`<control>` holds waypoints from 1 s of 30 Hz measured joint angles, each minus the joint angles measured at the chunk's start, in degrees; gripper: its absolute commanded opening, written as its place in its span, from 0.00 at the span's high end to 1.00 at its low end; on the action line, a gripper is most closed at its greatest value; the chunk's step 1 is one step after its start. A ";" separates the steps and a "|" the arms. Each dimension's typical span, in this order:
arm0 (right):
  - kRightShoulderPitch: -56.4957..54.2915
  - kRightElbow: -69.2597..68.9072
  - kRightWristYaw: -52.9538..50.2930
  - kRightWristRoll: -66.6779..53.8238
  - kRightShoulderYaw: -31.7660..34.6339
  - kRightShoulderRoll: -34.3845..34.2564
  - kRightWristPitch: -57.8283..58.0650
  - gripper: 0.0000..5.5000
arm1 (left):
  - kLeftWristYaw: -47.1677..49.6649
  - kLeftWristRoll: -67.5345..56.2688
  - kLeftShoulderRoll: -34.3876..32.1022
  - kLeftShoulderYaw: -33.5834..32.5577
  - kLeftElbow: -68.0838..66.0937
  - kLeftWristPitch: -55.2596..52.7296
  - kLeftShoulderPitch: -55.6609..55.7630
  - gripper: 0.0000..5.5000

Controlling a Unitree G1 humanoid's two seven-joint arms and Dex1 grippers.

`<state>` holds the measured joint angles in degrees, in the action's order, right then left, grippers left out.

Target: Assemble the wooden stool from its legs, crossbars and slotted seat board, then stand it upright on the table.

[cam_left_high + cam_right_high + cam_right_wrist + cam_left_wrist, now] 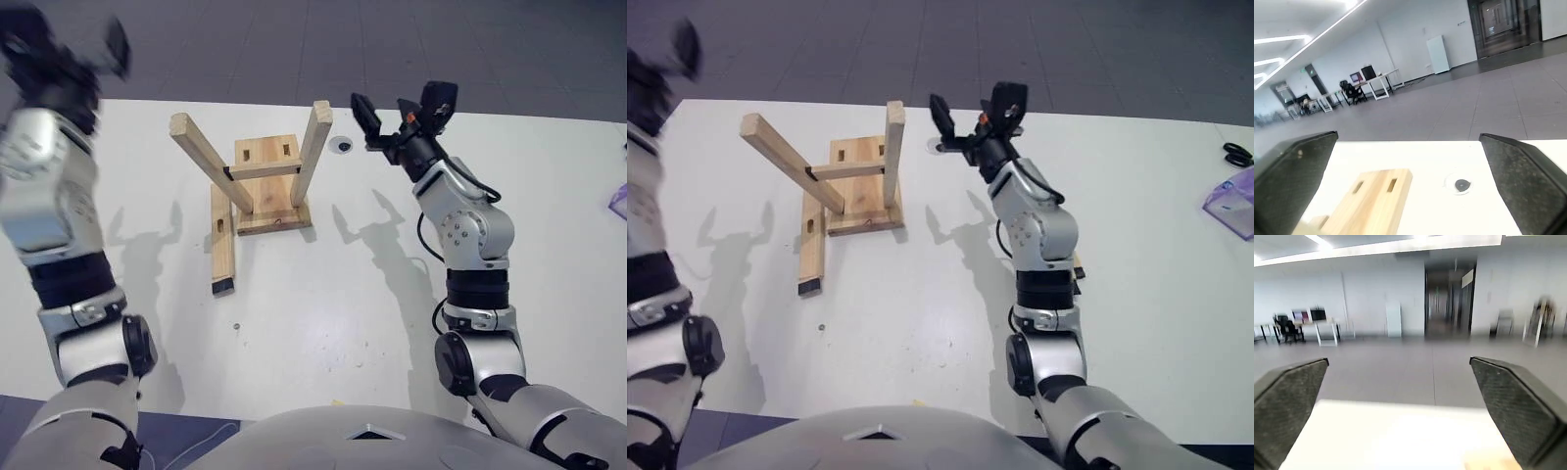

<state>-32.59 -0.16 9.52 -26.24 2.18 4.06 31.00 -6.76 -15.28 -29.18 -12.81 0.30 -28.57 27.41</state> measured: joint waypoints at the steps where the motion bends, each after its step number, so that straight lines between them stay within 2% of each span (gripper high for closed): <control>1: 0.03 0.00 0.40 0.76 -0.94 0.03 -0.14 0.02 | -0.60 0.48 1.37 2.18 0.04 -0.39 -2.06 0.02; 4: 0.02 1.19 0.32 4.14 -1.69 0.61 -1.73 0.02 | -1.19 0.63 4.66 5.30 2.24 -1.39 -4.03 0.02; 8: 0.10 0.76 0.49 5.92 -1.69 1.96 -1.57 0.02 | -1.48 1.63 5.93 6.33 3.91 -1.99 -4.01 0.02; 13: 4.98 -9.00 5.62 3.97 -2.22 6.39 3.79 0.02 | -1.35 3.91 6.36 6.67 3.97 -2.11 -3.63 0.02; 17: 6.81 -13.75 6.27 2.75 -0.10 9.12 7.45 0.02 | -1.35 3.97 8.62 7.26 5.63 -3.02 -3.54 0.02; 22: 6.82 -14.31 3.15 4.60 1.76 9.31 7.41 0.02 | -1.95 3.97 10.81 9.00 6.93 -3.31 -3.46 0.02; 30: -1.33 -10.00 -2.04 10.14 4.98 7.55 -4.53 0.02 | -2.89 4.28 12.67 10.24 6.68 -3.18 -0.60 0.02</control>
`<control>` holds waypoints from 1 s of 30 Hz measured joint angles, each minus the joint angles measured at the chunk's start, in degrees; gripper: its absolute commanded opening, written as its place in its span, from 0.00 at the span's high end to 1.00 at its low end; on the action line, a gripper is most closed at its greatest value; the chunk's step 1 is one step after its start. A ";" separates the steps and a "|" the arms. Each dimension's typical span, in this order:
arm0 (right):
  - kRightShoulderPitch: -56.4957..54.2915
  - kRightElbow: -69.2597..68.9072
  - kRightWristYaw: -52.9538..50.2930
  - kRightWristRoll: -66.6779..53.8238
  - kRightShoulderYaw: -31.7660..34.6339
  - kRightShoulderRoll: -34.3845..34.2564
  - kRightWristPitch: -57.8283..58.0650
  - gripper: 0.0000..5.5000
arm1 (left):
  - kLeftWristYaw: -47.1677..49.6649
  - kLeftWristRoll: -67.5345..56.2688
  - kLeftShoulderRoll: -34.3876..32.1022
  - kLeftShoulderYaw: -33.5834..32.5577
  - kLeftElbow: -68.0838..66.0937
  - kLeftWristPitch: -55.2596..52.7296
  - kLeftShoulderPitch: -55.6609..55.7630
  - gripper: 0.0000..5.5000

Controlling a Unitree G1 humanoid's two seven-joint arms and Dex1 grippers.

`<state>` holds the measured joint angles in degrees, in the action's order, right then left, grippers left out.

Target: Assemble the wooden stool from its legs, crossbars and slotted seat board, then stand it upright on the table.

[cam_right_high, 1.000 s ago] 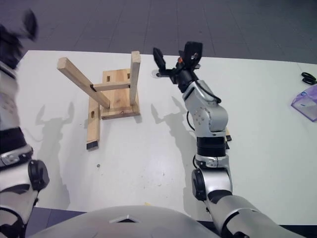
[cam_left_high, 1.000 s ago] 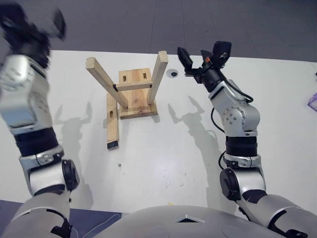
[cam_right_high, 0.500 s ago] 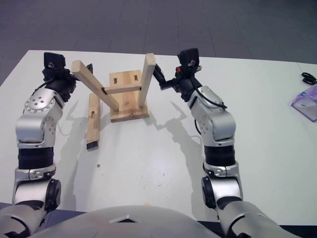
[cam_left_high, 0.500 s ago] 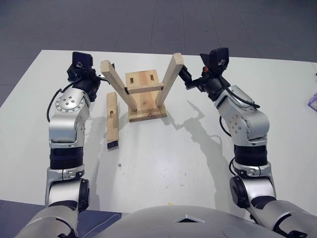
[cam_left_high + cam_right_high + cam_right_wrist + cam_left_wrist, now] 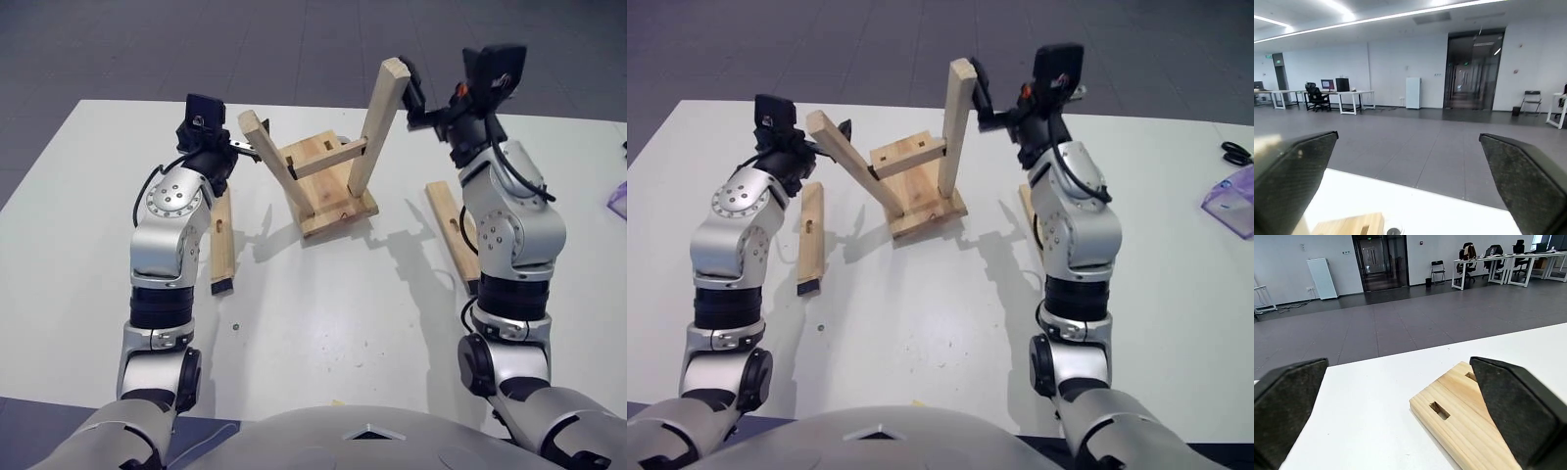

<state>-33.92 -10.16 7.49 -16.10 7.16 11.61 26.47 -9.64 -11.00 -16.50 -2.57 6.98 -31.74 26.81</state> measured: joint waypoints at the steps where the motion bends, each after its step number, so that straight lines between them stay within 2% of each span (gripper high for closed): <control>1: -1.00 1.16 -0.13 1.70 -0.49 0.63 -0.53 0.02 | -0.13 0.04 -0.07 -0.30 -0.05 0.22 0.23 0.02; 4: -2.45 3.67 0.10 5.98 -3.28 3.27 -0.74 0.02 | -0.42 0.12 -0.22 -0.44 -0.50 0.64 0.70 0.02; 6: -3.20 4.81 -0.29 5.08 -1.95 2.58 -0.94 0.02 | -0.51 0.22 -0.17 -0.40 -0.55 0.77 0.70 0.02; 10: -8.96 5.12 -0.42 -8.12 5.61 -3.60 0.58 0.02 | 0.05 0.33 0.18 -0.45 -0.55 1.59 0.70 0.02; 17: -17.85 -1.18 -2.08 -24.59 10.14 -7.43 5.24 0.02 | 2.22 0.83 -0.46 -4.27 -1.51 2.57 1.23 0.02; 19: -15.58 -1.79 -4.57 -23.85 8.26 -7.58 8.59 0.02 | 2.63 0.84 -0.43 -4.70 -1.56 2.58 1.22 0.02; 21: -7.63 -1.53 -6.89 -20.69 2.06 -7.66 14.61 0.02 | 2.74 0.82 -0.31 -4.79 -1.55 2.57 1.20 0.02; 24: -3.76 -4.50 -7.88 -19.86 -1.18 -8.82 16.19 0.02 | 2.75 0.83 -0.22 -4.72 -1.46 2.48 1.02 0.02; 30: -4.41 -3.75 -8.30 -23.55 2.31 -12.19 15.42 0.02 | 2.69 0.92 0.25 -3.72 -1.43 2.29 0.48 0.02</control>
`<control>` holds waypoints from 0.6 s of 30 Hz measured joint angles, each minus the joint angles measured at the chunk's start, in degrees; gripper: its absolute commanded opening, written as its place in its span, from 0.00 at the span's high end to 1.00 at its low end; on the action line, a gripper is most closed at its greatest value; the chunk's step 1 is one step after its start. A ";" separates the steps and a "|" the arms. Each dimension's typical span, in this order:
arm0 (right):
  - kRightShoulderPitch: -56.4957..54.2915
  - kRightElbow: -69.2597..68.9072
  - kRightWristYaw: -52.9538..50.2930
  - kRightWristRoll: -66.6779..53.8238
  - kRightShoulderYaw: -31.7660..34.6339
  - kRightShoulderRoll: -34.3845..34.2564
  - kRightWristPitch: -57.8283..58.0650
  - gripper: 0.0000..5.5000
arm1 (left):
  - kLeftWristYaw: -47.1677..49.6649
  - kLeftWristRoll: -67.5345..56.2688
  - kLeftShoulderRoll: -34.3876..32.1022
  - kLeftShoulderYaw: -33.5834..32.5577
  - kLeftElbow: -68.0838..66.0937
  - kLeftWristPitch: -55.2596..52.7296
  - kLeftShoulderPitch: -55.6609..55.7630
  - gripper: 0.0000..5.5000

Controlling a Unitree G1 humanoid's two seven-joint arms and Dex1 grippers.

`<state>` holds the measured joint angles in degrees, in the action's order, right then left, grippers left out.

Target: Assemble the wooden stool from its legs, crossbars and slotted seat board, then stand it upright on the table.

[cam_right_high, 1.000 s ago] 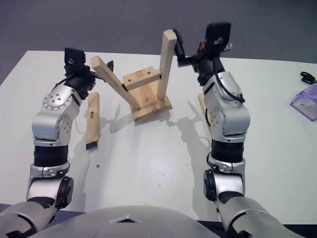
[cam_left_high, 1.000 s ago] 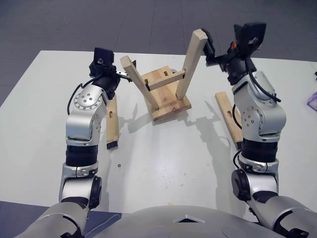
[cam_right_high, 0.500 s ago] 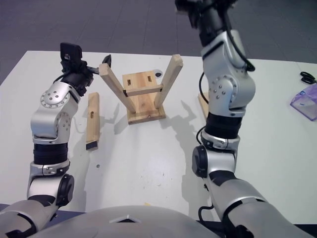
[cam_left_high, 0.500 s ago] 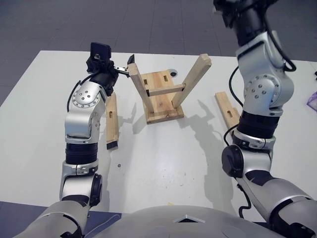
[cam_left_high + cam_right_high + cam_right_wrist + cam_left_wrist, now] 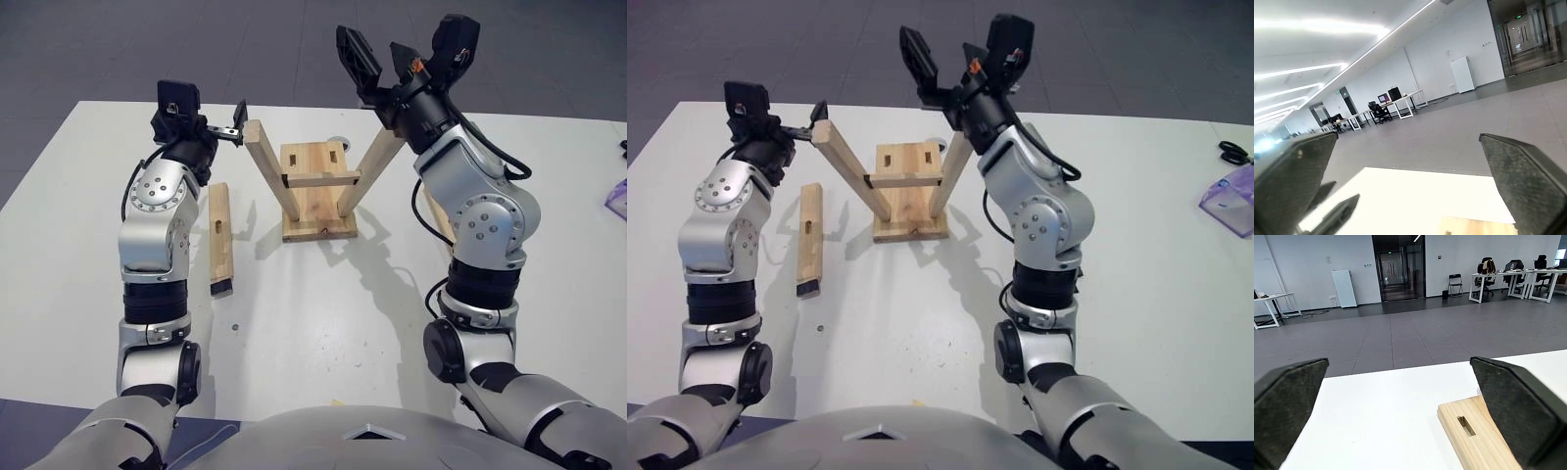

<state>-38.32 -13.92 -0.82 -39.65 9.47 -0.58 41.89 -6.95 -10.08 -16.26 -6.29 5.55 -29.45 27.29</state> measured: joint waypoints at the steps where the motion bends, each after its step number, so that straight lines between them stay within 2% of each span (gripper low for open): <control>1: -0.04 0.11 0.02 -0.26 0.44 -0.28 -0.28 0.02 | 0.00 0.00 0.12 0.11 0.00 -0.03 -0.20 0.02; 5: -2.60 0.08 -0.39 -1.71 3.68 -0.69 -3.85 0.02 | 0.01 0.00 0.54 0.49 -0.01 -0.10 -0.43 0.02; 11: -12.00 -3.24 -1.69 -8.36 8.90 0.81 -7.88 0.02 | 0.27 0.40 0.49 -0.23 -0.17 -0.09 0.00 0.02; 14: -6.22 -1.89 -0.86 -6.11 3.64 2.63 -3.66 0.02 | 0.30 0.57 0.55 -0.28 -0.13 -0.09 0.08 0.02; 16: 2.43 -0.31 0.90 -1.72 -3.29 3.90 -1.93 0.02 | 0.37 0.87 0.92 -0.33 -0.03 -0.10 -0.07 0.02; 18: 3.55 -1.69 1.75 -0.37 -5.81 4.83 -1.60 0.02 | 0.49 0.94 1.24 -0.26 0.48 -0.18 -0.16 0.02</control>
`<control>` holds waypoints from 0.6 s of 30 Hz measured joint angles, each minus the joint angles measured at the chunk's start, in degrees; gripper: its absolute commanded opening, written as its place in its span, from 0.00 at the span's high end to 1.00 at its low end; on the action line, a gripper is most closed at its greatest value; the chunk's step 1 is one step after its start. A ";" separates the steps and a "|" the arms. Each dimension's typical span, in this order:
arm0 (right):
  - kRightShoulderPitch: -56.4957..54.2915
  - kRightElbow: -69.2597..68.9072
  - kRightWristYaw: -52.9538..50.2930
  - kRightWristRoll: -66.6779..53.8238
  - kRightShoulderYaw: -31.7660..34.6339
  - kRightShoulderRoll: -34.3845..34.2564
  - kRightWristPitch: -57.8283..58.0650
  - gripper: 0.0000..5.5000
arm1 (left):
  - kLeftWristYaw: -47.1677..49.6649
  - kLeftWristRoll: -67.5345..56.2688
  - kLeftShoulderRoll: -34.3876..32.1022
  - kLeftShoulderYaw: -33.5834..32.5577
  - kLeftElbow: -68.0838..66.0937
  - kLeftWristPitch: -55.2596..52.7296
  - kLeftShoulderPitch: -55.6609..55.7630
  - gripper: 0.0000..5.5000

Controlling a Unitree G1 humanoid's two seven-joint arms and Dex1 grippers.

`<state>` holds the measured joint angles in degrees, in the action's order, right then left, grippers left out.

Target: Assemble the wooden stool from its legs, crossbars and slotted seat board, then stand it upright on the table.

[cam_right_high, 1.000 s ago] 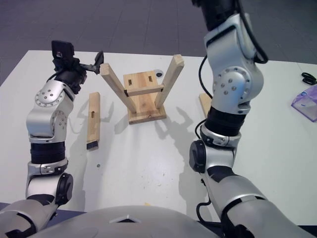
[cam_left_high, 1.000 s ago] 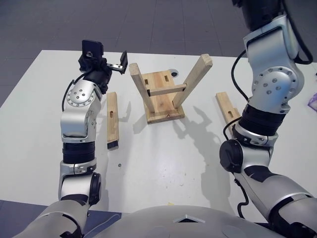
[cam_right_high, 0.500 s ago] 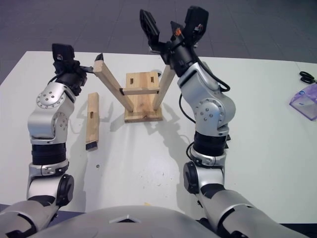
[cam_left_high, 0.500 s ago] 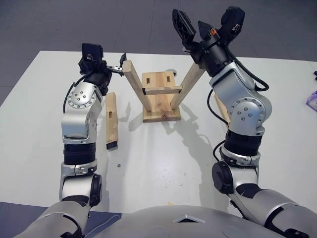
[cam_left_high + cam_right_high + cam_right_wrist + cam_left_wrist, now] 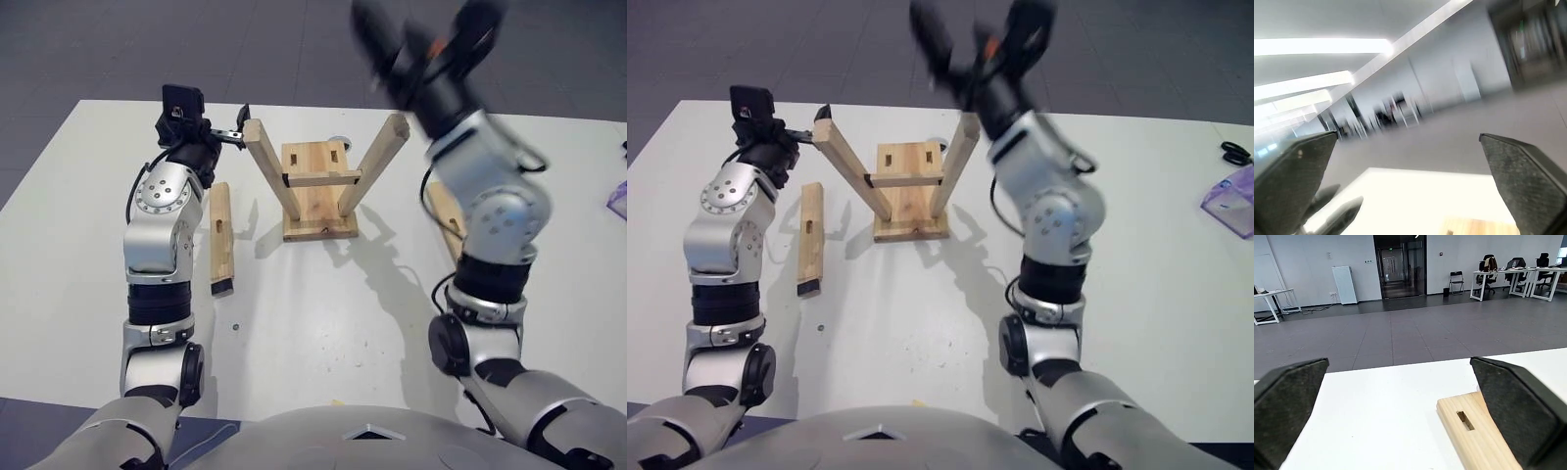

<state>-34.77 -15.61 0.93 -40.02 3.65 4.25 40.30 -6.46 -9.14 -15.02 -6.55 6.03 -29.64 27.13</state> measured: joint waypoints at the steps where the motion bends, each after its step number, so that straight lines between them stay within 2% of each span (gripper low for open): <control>1: 0.30 -0.49 0.22 -0.03 -0.12 -0.24 -0.03 0.02 | -0.01 0.00 0.17 0.04 0.50 -0.15 -0.03 0.02; 7: -1.46 2.21 1.08 0.29 2.54 -1.45 -3.50 0.02 | -0.42 0.09 0.64 1.05 1.07 -0.58 -0.60 0.02; 11: -5.03 3.99 -0.46 -0.70 11.05 -1.70 -11.08 0.02 | -0.19 0.76 0.64 1.33 0.98 -0.53 -0.80 0.02; 13: -5.17 4.26 -1.07 0.88 12.66 -0.40 -13.49 0.02 | 0.70 2.27 0.31 1.30 0.95 -0.48 -0.83 0.02; 18: 8.83 4.53 -6.04 13.57 9.84 2.61 -12.82 0.02 | 6.24 5.55 0.58 -0.56 5.85 -1.15 -4.49 0.02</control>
<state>-25.94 -11.08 -5.11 -26.45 13.49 6.85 27.48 -0.22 -3.59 -14.44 -7.11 11.88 -30.79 22.64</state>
